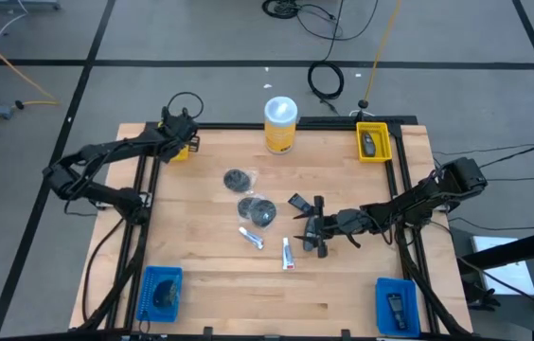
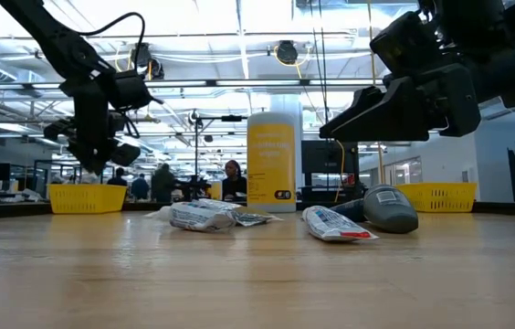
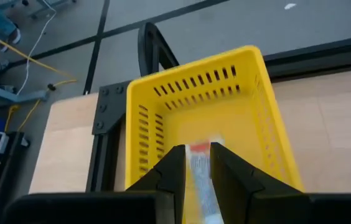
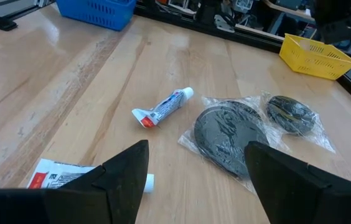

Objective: Pick & Place Travel size toiletries
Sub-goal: Put the bottom left white toothpaste into the left yellow bin, then put the blue shave cream into the bottom right blue bin

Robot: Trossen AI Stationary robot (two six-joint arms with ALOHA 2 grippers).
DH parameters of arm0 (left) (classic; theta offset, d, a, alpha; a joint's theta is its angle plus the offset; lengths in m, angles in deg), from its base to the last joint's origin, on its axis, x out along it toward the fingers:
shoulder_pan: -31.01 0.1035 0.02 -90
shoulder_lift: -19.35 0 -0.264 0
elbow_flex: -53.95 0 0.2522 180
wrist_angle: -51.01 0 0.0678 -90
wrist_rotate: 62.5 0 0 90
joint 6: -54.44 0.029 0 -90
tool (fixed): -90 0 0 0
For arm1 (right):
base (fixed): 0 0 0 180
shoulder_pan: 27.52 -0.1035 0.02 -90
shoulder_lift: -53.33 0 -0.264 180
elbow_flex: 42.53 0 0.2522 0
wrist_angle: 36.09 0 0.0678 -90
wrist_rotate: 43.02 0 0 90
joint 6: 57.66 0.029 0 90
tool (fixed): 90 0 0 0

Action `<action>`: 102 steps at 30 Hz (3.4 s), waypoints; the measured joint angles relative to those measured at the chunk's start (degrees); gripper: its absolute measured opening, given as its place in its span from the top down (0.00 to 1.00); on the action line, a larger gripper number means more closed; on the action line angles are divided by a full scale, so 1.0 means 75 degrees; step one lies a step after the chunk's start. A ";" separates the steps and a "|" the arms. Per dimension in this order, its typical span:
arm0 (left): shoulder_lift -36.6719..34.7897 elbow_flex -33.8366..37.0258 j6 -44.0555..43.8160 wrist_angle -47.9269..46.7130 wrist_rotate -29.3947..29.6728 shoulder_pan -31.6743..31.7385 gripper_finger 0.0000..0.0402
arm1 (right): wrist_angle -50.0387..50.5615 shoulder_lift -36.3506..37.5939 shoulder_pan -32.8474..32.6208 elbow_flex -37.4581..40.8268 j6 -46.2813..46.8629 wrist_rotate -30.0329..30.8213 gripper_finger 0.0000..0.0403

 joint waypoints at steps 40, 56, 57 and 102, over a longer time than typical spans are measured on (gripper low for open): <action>0.1906 0.1556 0.0921 0.8752 -0.0654 -0.7400 0.82 | 0.0086 0.0000 -0.0006 0.0003 0.0026 0.0002 0.36; 0.2958 0.1530 0.1292 0.9592 -0.0633 -0.7300 0.82 | 0.0606 -0.0003 0.0017 0.0003 0.0769 0.0033 0.36; 0.2958 0.1530 0.1292 0.9585 -0.0636 -0.7302 0.82 | 0.0599 -0.0003 0.0036 0.0001 0.0784 0.0141 0.36; 0.2952 0.1524 0.1298 0.9514 -0.1570 -0.7326 0.82 | 1.0029 -0.1484 0.2897 -0.4841 0.2588 -0.0599 0.74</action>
